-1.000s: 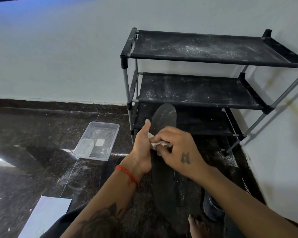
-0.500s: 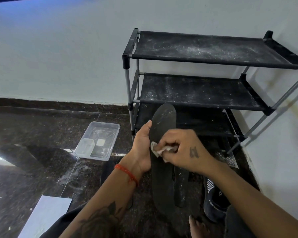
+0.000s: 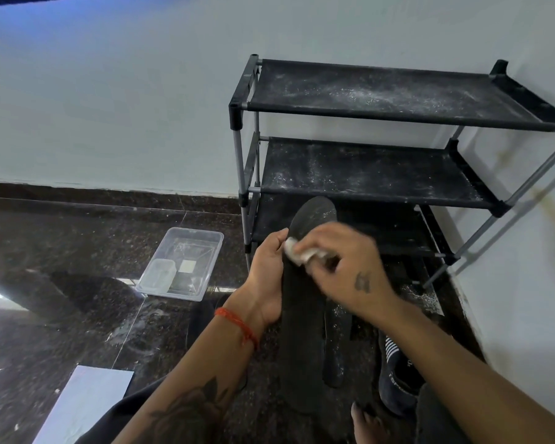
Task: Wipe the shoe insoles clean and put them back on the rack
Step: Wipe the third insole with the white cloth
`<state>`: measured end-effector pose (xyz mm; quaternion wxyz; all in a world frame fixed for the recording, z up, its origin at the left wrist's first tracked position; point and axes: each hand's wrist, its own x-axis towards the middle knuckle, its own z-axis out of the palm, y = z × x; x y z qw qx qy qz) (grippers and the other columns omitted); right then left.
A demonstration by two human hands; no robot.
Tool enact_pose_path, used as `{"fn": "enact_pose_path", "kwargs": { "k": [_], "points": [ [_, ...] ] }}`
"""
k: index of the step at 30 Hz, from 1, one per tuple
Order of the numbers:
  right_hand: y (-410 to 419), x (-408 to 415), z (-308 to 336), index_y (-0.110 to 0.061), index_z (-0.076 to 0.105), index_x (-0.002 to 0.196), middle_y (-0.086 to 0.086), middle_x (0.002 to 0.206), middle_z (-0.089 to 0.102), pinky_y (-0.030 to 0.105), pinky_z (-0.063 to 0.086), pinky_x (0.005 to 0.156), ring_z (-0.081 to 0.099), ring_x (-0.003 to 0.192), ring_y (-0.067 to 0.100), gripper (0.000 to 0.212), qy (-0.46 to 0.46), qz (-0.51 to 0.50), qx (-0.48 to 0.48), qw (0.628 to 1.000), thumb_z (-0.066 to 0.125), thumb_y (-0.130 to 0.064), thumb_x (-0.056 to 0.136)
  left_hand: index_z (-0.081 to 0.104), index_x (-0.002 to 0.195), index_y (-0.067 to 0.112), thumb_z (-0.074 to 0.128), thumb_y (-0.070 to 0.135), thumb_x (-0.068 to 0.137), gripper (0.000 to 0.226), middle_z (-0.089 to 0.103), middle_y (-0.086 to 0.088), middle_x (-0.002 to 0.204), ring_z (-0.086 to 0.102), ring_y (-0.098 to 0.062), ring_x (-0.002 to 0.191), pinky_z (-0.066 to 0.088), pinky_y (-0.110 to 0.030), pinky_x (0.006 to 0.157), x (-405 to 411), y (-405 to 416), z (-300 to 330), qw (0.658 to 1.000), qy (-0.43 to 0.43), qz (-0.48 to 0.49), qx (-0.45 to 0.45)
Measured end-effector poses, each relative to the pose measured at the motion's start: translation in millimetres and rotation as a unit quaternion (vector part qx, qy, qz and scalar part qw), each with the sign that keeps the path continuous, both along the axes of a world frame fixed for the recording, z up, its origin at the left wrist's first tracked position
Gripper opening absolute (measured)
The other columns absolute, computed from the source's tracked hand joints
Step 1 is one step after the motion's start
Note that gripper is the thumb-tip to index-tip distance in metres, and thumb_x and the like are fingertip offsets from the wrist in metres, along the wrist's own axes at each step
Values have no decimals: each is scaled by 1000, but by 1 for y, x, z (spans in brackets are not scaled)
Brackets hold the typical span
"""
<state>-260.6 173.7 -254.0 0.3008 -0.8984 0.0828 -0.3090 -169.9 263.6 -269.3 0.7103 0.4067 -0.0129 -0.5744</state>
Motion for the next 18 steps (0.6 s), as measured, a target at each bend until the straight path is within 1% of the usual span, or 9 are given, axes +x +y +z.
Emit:
{"fn": "enact_pose_path", "kwargs": {
  "k": [2,3,6,9,11,12,14,16,18],
  "points": [
    [7,1,-4,-19,70,85,-8,87,61,18,46,72,58,82,5,25,35,48,-36,998,65,1,70,72,65,6,30,52,96,70,67,-12,66,68,-20,60,55,-26,58,1,0,-1,1000,-7,-6,13],
    [3,2,-6,-19,70,85,-9,87,60,18,45,71,57,82,5,24,44,43,-41,997,65,1,71,74,70,6,27,59,94,75,69,-14,71,69,-21,63,55,-28,60,0,1,-1,1000,-10,-20,18],
    [-20,0,-9,-19,72,85,-6,87,62,15,43,67,57,78,7,24,46,-38,-36,998,66,0,74,69,104,10,22,70,90,77,70,-16,100,69,-26,84,54,-40,77,-2,0,0,999,7,-43,16],
    [-37,-3,-10,-16,72,89,-1,90,65,1,36,72,57,79,7,25,44,-141,-37,988,63,3,75,61,121,10,22,70,90,78,65,-14,119,67,-31,96,51,-46,85,-2,-1,-2,999,16,-39,16],
    [-40,-5,-6,-16,72,88,-1,90,66,-2,34,72,54,79,3,25,20,-178,-9,984,63,3,75,58,125,8,21,68,91,78,60,-12,129,63,-33,105,48,-48,89,0,-1,-3,999,8,-30,18],
    [-40,-5,-3,-16,72,86,-2,88,66,0,36,72,55,79,1,25,3,-168,15,986,64,4,73,59,124,8,21,67,92,77,60,-12,130,61,-34,107,46,-48,91,1,-1,-3,999,8,-25,18],
    [-31,-6,4,-16,73,79,-5,83,65,9,43,67,58,75,3,22,-4,-81,52,995,67,3,69,68,112,9,24,65,93,74,66,-16,119,64,-33,101,48,-47,87,3,0,-1,1000,22,-12,19],
    [-16,-7,5,-19,74,73,-7,79,65,23,49,61,60,71,5,20,57,27,44,997,66,-2,66,76,91,8,26,60,95,73,72,-16,99,70,-27,84,55,-40,77,5,-1,-4,1000,24,-2,12],
    [-11,-6,-1,-23,73,67,-10,78,65,29,52,62,61,72,6,23,111,67,4,991,64,-2,64,77,85,7,25,56,97,73,73,-13,91,71,-24,76,54,-34,72,6,-1,-6,1000,18,-1,8]
  ]
}}
